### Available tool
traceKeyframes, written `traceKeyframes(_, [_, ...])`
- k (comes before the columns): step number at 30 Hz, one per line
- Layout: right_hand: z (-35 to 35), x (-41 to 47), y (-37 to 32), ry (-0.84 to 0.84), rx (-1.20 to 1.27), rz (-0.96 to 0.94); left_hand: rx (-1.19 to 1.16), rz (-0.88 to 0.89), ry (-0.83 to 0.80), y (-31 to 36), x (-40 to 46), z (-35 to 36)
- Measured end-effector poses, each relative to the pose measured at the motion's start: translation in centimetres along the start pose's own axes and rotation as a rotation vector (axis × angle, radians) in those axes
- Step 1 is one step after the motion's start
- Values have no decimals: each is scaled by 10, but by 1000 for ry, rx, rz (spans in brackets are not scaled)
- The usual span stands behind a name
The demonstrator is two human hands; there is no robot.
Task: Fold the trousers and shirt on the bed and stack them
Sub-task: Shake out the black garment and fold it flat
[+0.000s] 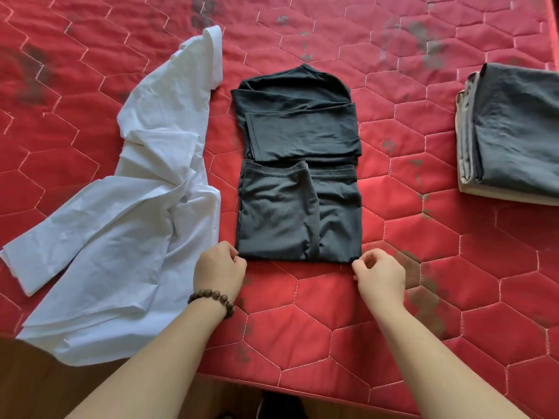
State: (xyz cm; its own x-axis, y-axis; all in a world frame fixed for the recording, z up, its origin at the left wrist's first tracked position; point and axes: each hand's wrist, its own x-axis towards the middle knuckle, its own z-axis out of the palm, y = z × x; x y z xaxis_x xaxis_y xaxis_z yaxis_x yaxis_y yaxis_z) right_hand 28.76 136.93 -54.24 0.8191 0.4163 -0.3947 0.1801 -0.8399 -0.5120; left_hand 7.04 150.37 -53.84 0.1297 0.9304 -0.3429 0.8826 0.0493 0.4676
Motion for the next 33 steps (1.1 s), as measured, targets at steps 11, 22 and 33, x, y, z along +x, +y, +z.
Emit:
traceKeyframes(11, [-14,1,10,-35,-136,-80,-26,54,-3,-17,-4,-4])
traceKeyframes(22, [14,72,-66,50,-226,-259,-50,34,106,43,79,10])
traceKeyframes(33, [22,92,-70,247,-201,-189,-199,11,272,42,92,15])
